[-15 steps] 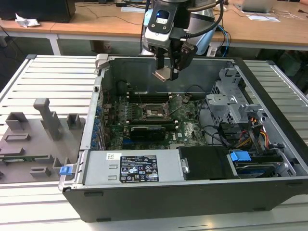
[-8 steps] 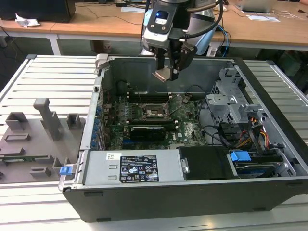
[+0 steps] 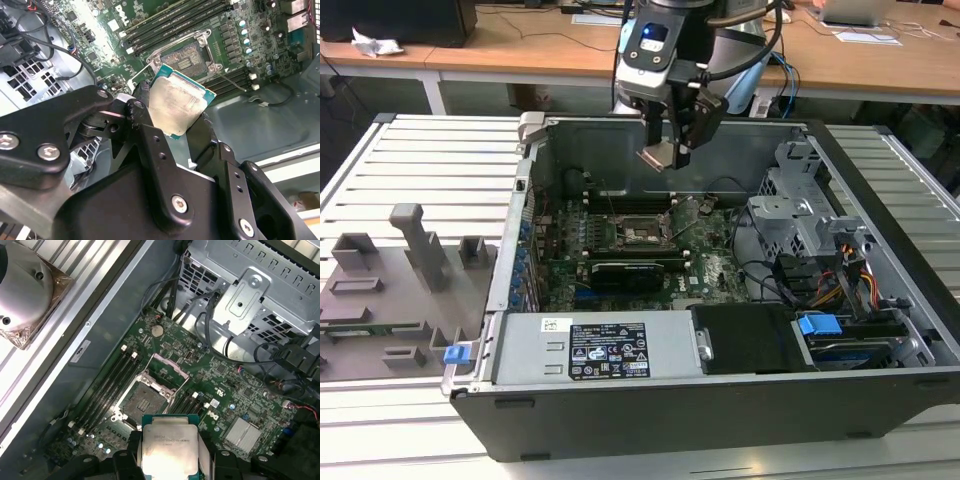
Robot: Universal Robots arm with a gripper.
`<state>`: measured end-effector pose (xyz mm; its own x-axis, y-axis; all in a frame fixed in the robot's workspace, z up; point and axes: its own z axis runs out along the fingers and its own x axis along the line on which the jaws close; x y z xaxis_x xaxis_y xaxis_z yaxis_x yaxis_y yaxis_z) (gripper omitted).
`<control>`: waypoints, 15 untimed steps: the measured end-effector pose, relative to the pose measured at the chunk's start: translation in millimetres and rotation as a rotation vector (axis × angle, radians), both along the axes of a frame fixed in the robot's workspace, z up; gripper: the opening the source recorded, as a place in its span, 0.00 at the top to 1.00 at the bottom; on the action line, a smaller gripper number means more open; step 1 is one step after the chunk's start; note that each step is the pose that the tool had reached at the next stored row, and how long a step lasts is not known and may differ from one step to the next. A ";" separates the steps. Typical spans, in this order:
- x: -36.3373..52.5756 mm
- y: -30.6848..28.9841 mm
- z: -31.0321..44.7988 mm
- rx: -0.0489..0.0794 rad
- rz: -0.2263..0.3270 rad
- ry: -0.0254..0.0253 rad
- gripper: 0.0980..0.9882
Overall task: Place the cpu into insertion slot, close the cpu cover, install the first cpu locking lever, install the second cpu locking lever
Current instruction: 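Place the cpu into insertion slot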
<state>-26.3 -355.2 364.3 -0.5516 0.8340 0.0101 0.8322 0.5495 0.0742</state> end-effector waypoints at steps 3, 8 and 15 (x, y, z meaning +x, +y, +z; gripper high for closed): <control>0.0 0.0 -0.3 0.000 -0.011 0.0001 0.51; 0.0 0.0 -0.8 0.000 -0.025 0.0000 0.51; 0.0 0.0 -2.8 0.000 -0.103 0.0000 0.51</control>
<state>-26.3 -355.2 361.5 -0.4631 0.8863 0.0100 0.8842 0.4612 0.0741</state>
